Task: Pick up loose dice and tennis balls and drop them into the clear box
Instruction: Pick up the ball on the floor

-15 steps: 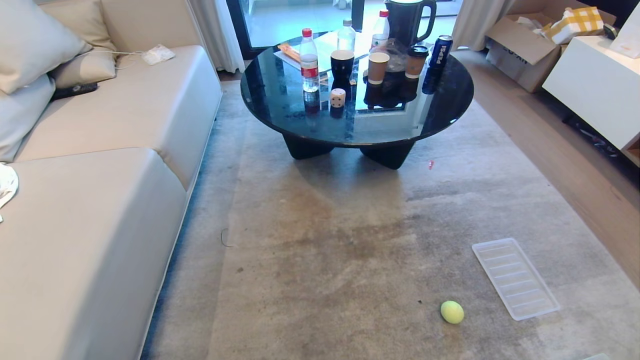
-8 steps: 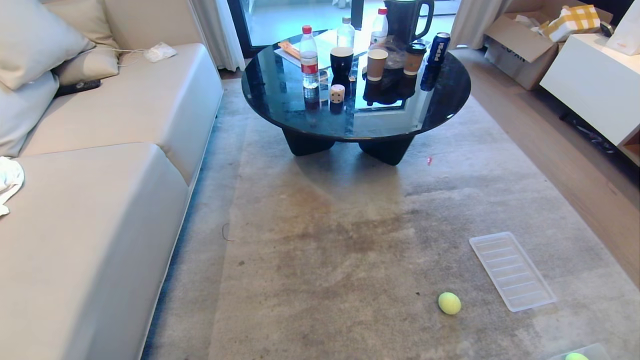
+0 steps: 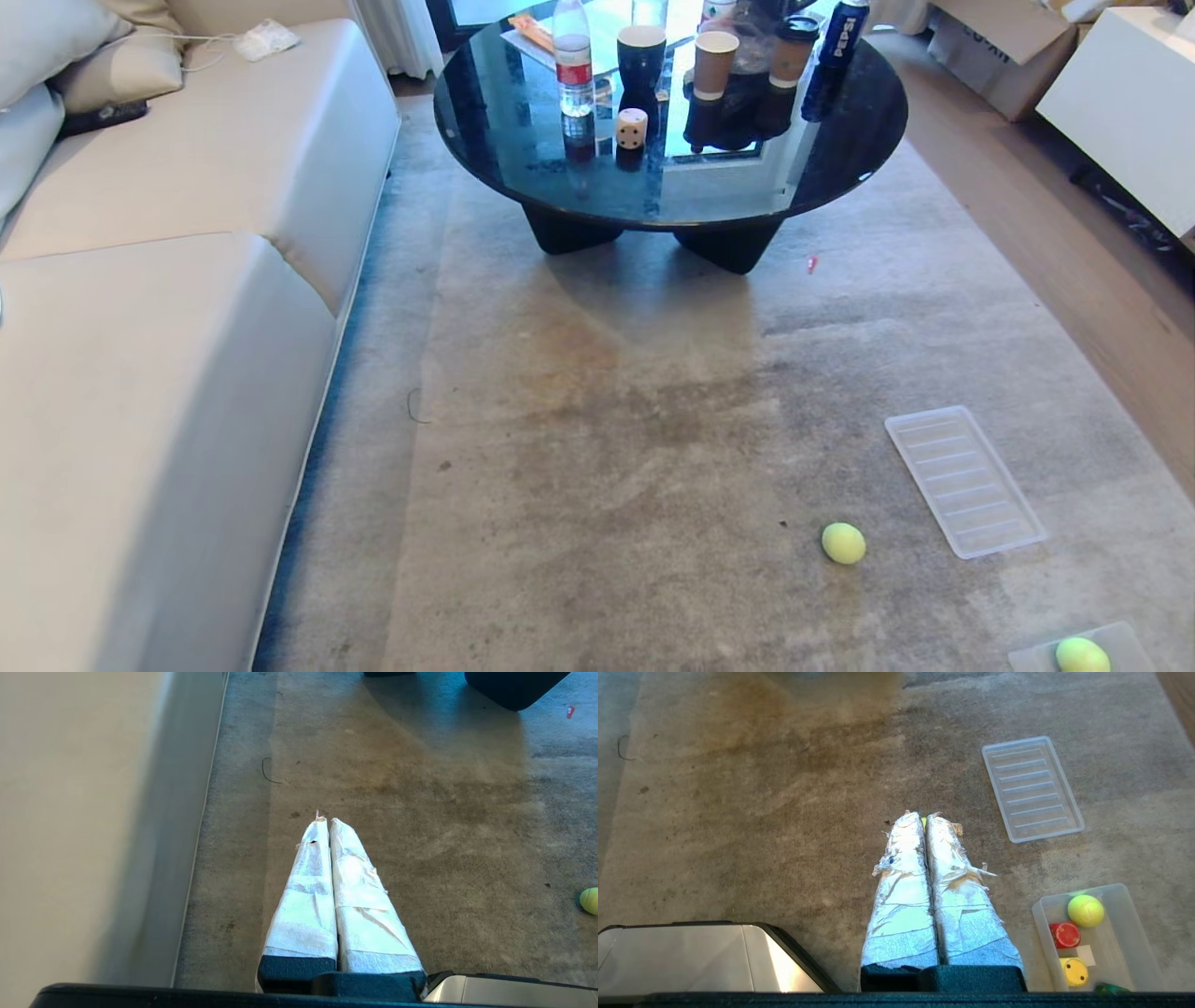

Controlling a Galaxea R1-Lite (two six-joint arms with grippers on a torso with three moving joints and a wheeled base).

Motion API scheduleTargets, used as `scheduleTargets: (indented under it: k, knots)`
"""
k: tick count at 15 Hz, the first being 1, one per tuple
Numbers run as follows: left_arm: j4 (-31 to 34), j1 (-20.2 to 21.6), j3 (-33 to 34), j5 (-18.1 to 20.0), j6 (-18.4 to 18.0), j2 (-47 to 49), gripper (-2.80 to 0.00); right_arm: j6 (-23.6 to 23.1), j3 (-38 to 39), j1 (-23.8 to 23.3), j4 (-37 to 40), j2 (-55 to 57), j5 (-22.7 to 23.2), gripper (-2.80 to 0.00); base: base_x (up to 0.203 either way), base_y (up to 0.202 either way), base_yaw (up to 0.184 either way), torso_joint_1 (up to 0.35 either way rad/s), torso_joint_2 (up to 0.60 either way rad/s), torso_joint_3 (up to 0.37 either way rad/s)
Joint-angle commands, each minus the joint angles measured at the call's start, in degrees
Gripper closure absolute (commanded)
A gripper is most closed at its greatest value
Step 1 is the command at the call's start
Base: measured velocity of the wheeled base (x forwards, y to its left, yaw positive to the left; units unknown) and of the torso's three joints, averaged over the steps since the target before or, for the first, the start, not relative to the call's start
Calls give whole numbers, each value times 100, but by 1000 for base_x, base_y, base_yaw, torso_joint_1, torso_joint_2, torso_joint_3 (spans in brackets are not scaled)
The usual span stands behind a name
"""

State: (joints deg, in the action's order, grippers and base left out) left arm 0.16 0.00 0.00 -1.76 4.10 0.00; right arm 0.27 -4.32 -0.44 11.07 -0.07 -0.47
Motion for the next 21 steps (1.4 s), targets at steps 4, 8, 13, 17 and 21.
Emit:
scheduleTargets:
  k: [4,8,13,17,21]
  knots:
    - [2,0,0,-9,12,0,0,0,1,0,9,7,3,0,0,0,0,3,1,-198]
    - [2,0,0,-9,21,0,0,8,-8,0,18,7,3,0,0,0,0,4,4,-199]
    - [2,0,0,-9,12,0,0,8,1,0,18,7,-5,0,0,0,0,1,3,-197]
    - [2,0,0,-9,21,0,0,8,-1,0,18,7,1,0,0,0,0,4,0,-200]
    - [2,0,0,-9,21,0,0,8,-8,0,18,7,3,0,0,0,0,1,2,-196]
